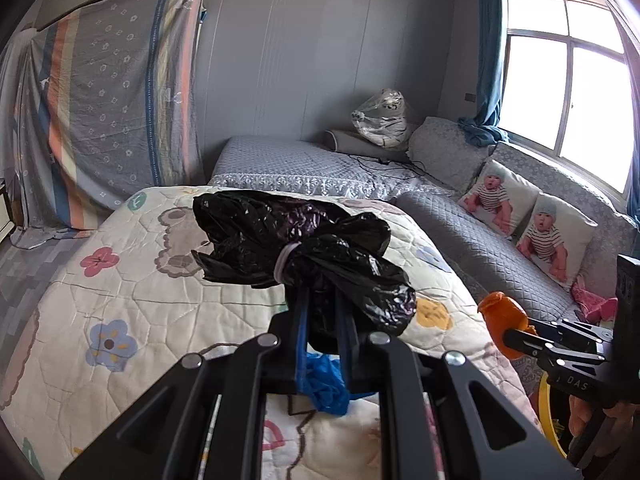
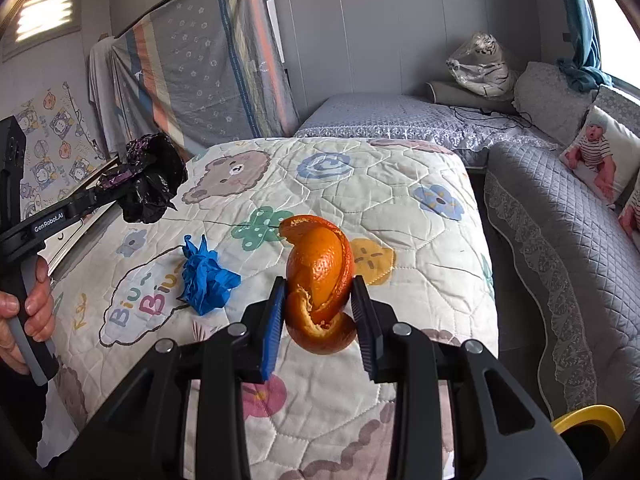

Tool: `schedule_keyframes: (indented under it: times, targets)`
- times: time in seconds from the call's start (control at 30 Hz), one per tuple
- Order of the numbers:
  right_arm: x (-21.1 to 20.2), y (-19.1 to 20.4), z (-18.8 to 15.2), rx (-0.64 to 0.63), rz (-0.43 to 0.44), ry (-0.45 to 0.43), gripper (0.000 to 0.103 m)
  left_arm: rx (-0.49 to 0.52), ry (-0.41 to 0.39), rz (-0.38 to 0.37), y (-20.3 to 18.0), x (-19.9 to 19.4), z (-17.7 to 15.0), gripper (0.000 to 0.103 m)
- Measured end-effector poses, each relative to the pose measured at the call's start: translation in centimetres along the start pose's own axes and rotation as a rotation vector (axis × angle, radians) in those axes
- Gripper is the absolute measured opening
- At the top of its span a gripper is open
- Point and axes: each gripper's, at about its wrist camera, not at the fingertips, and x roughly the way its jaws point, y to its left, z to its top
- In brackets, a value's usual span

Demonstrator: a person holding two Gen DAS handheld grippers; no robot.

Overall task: Collect trash
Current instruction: 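Carry the black bag and orange peel over the yellow-rimmed bin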

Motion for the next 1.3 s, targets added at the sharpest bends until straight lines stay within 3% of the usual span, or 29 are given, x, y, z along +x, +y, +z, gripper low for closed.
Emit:
schedule_keyframes:
  times: [0.37, 0.97, 1.3]
  targets:
    - [-4.9, -4.3, -1.8, 0.061, -0.099, -0.060, 0.031, 0.092, -0.011, -0.128, -7.2, -0.6, -0.3, 0.012]
    - [-12.1, -12.2, -7.9, 0.213, -0.298, -0.085, 0.031, 0.240, 0.021, -0.363, -19.4, -0.9, -2.1, 0.012]
    - [-15.6, -15.4, -11.1, 0.292, -0.392, -0.093, 0.031, 0.313, 0.052, -0.450, -24.8, -0.9, -3.6, 0.012]
